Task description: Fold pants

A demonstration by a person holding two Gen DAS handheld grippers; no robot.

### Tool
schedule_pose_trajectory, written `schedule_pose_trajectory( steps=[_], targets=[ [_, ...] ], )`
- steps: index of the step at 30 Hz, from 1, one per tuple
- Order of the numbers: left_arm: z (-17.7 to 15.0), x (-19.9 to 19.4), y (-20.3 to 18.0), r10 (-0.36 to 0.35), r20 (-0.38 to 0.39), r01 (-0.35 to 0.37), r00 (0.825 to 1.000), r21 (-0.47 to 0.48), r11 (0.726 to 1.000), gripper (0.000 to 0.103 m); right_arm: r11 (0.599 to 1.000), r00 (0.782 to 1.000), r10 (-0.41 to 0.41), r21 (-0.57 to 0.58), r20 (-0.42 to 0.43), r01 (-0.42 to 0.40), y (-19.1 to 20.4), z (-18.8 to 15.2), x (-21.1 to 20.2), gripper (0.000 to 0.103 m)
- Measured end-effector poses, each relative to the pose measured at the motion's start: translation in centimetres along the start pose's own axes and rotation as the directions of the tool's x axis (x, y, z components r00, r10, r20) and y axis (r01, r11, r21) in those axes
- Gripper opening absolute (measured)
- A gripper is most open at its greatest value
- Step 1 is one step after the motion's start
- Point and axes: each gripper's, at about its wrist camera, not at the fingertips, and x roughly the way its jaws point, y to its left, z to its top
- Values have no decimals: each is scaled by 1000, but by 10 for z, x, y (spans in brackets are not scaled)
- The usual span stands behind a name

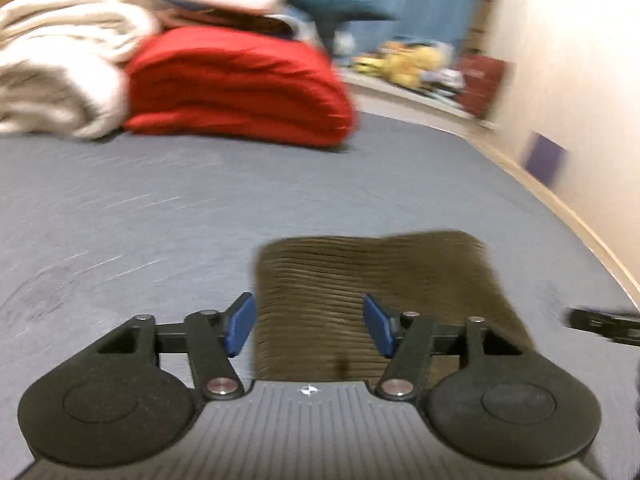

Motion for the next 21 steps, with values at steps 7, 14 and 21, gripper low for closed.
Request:
schedule_pose_trajectory(
  steps=[7, 14, 21],
  targets=[
    [-58, 38, -20, 47, -363, 46, 931, 243, 969, 42, 952, 956, 25, -286, -292, -112, 24, -55, 37, 51],
    [-31, 20, -25, 64, -245, -20, 967, 177, 984, 46, 971, 973, 31, -222, -228, -83, 27, -29, 20, 49],
    [-9, 10, -37, 67, -146, -51, 987, 109, 993, 46, 1000, 999, 11, -13, 30, -10, 26, 16, 42, 51]
  ],
)
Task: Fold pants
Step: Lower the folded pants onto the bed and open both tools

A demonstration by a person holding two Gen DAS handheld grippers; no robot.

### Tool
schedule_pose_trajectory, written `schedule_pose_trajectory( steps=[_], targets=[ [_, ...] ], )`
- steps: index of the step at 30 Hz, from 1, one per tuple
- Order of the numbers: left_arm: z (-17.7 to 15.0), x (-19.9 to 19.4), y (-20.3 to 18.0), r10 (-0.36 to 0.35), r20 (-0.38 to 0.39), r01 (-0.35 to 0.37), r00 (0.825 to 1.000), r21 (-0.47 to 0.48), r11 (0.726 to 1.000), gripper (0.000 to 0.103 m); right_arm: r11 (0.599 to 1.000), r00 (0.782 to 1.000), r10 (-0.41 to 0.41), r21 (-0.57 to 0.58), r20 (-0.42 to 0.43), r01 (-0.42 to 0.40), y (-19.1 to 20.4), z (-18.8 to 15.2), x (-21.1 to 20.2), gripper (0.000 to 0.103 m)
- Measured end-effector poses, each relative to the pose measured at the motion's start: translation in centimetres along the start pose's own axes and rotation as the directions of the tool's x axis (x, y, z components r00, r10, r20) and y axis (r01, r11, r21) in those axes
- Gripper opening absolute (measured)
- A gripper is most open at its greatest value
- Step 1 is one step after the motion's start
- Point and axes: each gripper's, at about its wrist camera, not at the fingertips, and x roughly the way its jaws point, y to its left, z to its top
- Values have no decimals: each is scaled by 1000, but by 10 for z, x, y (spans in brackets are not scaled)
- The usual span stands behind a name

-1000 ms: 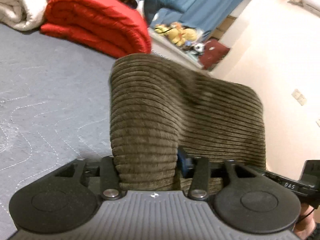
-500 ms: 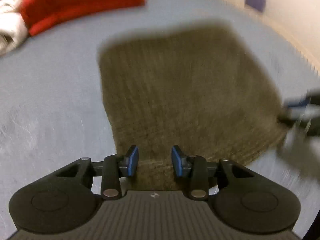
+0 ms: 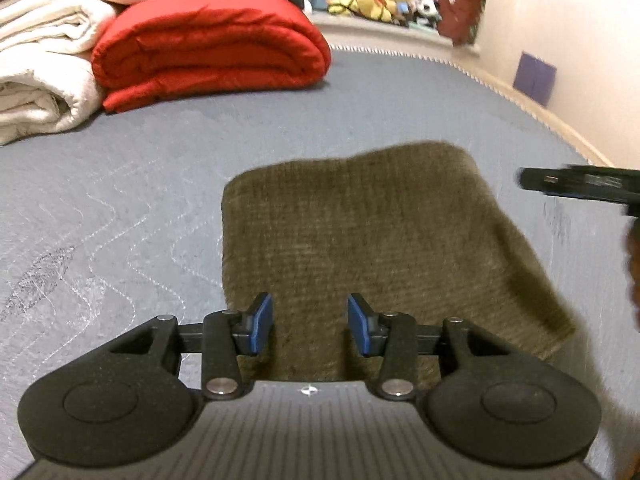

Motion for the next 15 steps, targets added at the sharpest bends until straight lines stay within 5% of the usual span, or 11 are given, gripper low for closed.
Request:
schedule_pose_trajectory(
  steps=[4, 15],
  targets=[
    [16, 7, -2, 7, 16, -7, 1000, -14, 1000, 46, 997, 996, -82, 16, 44, 81, 1, 10, 45, 51],
    [24, 12, 1, -3, 12, 3, 1000, -27, 1000, 46, 971, 972, -225, 68, -69, 230, -14, 5, 130, 58]
  ],
)
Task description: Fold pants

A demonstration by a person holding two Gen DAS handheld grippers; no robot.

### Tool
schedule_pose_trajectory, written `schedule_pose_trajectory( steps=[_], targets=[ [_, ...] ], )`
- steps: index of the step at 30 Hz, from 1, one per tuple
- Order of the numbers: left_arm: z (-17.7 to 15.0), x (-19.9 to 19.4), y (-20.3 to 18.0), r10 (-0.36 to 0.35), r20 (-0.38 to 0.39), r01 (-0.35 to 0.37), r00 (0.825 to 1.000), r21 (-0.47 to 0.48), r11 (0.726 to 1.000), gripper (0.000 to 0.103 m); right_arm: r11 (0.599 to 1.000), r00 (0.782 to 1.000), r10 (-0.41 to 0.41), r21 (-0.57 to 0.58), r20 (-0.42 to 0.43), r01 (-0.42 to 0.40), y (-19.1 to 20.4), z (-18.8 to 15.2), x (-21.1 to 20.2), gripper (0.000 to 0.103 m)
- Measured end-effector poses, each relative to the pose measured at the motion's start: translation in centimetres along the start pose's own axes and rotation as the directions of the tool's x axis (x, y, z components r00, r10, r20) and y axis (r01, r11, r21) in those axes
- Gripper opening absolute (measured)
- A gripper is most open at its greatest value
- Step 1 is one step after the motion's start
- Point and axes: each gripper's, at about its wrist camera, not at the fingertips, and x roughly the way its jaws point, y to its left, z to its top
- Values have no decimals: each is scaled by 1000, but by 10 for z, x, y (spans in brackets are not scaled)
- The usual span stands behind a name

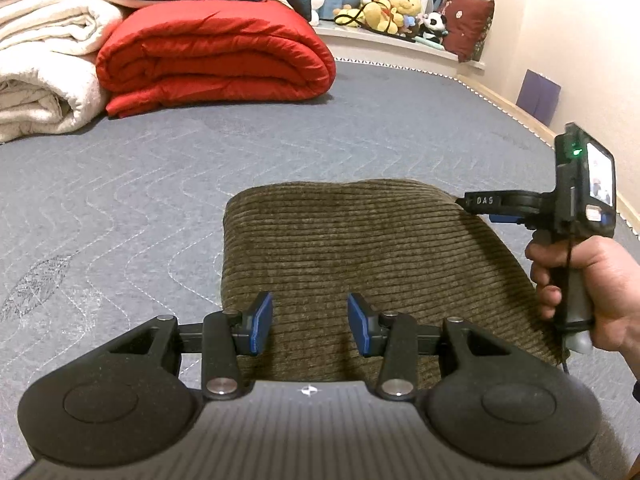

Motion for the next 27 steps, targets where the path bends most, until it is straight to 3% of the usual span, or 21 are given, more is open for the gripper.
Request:
schedule_pose_trajectory(
  steps=[6, 9, 12, 14, 17, 20, 24, 27],
  targets=[
    [-4, 2, -3, 16, -27, -15, 999, 20, 1000, 46, 998, 1000, 6, 68, -18, -5, -12, 1, -7, 58],
    [0, -13, -3, 2, 4, -2, 1000, 4, 1000, 49, 1000, 999, -9, 19, 42, 9, -11, 7, -34, 58],
    [4, -34, -5, 1, 57, 0, 998, -9, 1000, 68, 998, 994, 30, -51, 106, -25, -7, 9, -74, 69],
    [6, -50, -7, 18, 98, -16, 995, -14, 1000, 87, 993, 987, 60, -106, 150, -44, -3, 8, -108, 83],
    [0, -70, -12, 42, 163, -41, 986, -9, 999, 92, 981, 974, 119, -172, 193, -86, 1, 3, -164, 90],
    [-12, -83, -16, 117, 209, -118, 971, -6, 993, 102, 979, 967, 154, -163, 204, -122, -1, -1, -217, 102],
    [-28, -87, -24, 121, 169, -124, 978, 5, 992, 102, 981, 970, 177, -108, 166, -160, -6, -26, -262, 102],
    [-42, -79, -30, 77, 48, -78, 996, 30, 996, 102, 976, 978, 179, -143, 108, -163, -7, -64, -269, 102]
  ],
)
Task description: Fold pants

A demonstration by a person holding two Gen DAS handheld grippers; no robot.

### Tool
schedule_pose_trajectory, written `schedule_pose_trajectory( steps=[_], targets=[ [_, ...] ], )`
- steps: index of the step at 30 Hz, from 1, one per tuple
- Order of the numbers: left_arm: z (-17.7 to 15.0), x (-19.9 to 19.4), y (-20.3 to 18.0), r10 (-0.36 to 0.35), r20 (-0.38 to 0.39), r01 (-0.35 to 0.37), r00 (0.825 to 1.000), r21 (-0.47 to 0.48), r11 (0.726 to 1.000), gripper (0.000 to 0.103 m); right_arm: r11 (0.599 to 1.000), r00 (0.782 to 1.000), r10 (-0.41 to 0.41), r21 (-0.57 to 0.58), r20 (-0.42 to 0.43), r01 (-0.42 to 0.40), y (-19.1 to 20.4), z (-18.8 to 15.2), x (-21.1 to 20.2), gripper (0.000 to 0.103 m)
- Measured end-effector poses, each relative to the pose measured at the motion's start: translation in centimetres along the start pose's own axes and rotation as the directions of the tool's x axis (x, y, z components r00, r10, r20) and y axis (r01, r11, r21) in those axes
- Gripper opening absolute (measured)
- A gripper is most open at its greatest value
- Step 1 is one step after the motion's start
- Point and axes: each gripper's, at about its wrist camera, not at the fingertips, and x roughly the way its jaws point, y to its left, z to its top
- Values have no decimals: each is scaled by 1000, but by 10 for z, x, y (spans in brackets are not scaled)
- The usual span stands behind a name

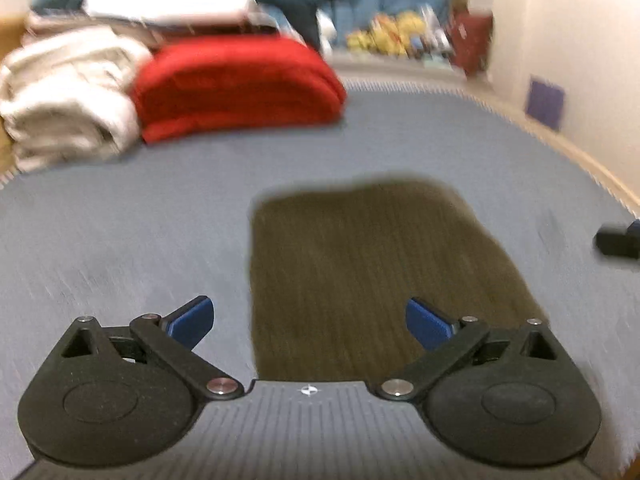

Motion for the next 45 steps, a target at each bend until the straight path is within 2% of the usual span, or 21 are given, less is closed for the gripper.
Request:
schedule_pose_trajectory(
  steps=[3, 5, 6, 8, 11, 14, 17, 23, 26, 45],
  targets=[
    [-9, -1, -2, -26, -64, 23, 998, -47, 999, 102, 999, 998, -11, -46, -62, 8, 0, -43, 12, 102],
    [-13, -5, -4, 0, -60, -4, 998, -66, 998, 102, 996, 984, -86, -43, -158, 80, 2, -50, 30, 102],
    [-14, -7, -5, 11, -54, -14, 998, -63, 998, 102, 997, 983, -76, -14, -165, 74, 1, -48, 32, 102],
    [-14, -8, -4, 22, -48, -25, 999, -58, 998, 102, 1000, 993, -18, 13, -117, 20, 0, -41, 29, 102],
    [-10, -1, 3, 28, -59, -33, 998, -81, 996, 102, 998, 995, -54, -36, -79, 51, 5, -36, 24, 102],
    [-9, 9, 8, 57, -90, -65, 994, -97, 993, 102, 999, 998, -29, -38, -61, 26, 9, -34, 24, 102],
    [-9, 16, 7, 51, -116, -63, 992, -101, 993, 102, 997, 998, -39, -63, -47, 36, 11, -33, 27, 102],
    [-11, 17, -1, 35, -111, -44, 993, -76, 996, 102, 996, 997, -35, -80, -71, 30, 21, -32, 41, 102],
    [-12, 18, -2, 38, -112, -47, 993, -78, 996, 102, 998, 997, -17, -69, -70, 12, 21, -30, 40, 102],
    [-12, 15, 0, 30, -102, -38, 994, -77, 996, 103, 996, 997, -18, -84, -77, 11, 25, -35, 40, 102]
  ],
)
